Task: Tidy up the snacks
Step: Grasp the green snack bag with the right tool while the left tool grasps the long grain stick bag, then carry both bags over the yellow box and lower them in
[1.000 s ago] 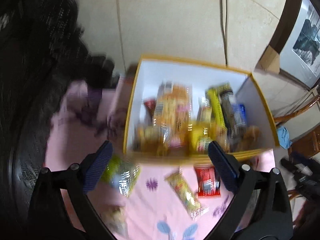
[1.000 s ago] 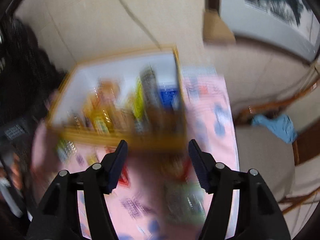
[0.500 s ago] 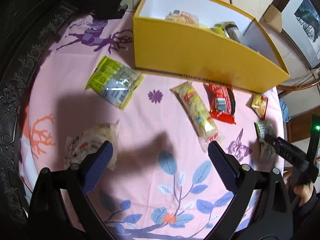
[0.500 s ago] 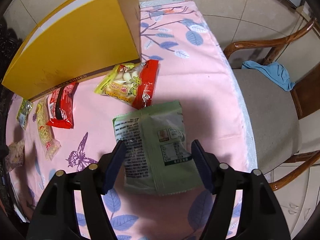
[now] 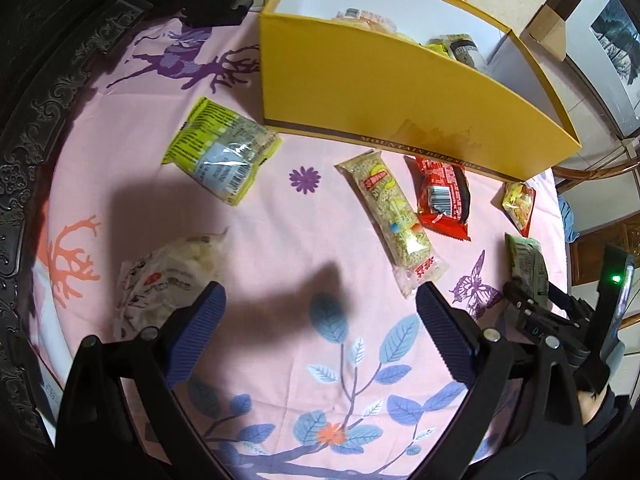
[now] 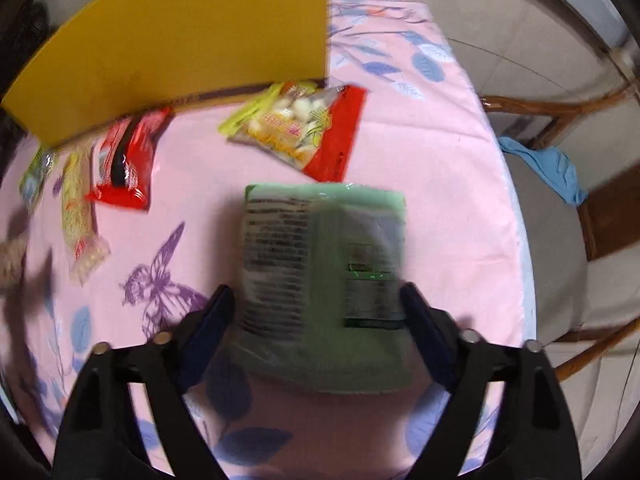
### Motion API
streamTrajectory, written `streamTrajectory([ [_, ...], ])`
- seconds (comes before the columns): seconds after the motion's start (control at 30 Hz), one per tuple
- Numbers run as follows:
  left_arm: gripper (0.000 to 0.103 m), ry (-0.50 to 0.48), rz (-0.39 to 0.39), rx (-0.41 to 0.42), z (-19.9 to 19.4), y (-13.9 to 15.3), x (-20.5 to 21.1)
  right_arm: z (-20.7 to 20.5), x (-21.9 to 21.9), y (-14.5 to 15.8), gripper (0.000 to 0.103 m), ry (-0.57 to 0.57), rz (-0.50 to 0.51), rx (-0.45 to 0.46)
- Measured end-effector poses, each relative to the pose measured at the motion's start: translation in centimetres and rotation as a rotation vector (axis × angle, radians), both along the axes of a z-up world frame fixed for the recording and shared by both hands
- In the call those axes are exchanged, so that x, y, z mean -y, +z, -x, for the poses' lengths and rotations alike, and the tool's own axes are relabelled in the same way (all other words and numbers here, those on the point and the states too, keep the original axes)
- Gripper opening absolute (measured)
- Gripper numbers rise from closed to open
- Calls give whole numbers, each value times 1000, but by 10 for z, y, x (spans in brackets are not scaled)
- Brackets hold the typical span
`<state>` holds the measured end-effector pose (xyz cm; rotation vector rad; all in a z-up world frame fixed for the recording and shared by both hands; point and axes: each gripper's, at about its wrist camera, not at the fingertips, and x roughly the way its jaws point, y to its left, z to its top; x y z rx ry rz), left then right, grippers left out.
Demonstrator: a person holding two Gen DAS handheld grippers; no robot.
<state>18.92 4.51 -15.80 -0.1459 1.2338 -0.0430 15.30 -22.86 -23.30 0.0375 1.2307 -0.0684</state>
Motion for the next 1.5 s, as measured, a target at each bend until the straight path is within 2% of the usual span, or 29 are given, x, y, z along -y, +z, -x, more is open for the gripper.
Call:
streamTrajectory([
  [0.07, 97, 4, 5, -7, -5, -5, 7, 3, -2, 3, 64, 3, -12, 4],
  [0.17, 97, 19, 6, -19, -13, -15, 19, 13, -8, 5, 64, 15, -73, -28],
  [0.3, 97, 63, 8, -45, -27, -32, 39, 38, -30, 3, 64, 102, -5, -28],
  [0.4, 97, 94, -7, -44, -37, -41, 50, 44, -32, 4, 65, 89, -17, -20],
  [0.57, 96, 116, -70, -108, -55, -66, 60, 45, -33, 4, 65, 92, -18, -27],
  [0.63, 95, 121, -79, -85, -57, -66, 59, 46, -32, 4, 65, 93, -18, -27],
  [0.73, 83, 144, -80, -48, -59, -64, 52, 41, -34, 4, 66, 91, -12, -27],
  [0.83, 67, 119, -115, -21, -61, -63, 50, 43, -33, 3, 66, 92, -8, -29],
  [0.87, 59, 107, -129, -14, -60, -63, 50, 44, -33, 3, 66, 94, -8, -28],
  [0.9, 45, 86, -139, 0, -59, -63, 50, 45, -34, 3, 65, 96, -7, -25],
  [0.97, 29, 43, -149, 15, -56, -62, 51, 47, -33, 3, 64, 92, -9, -15],
  [1.07, 28, 20, -125, -4, -46, -63, 44, 50, -31, 3, 62, 73, -14, 6],
  [1.27, 28, -4, -73, -13, 0, -54, 18, 55, -26, 12, 58, 40, -55, 23],
  [1.5, 28, -56, -32, 62, 24, -8, 11, 59, -44, 45, 58, 96, -64, 100],
])
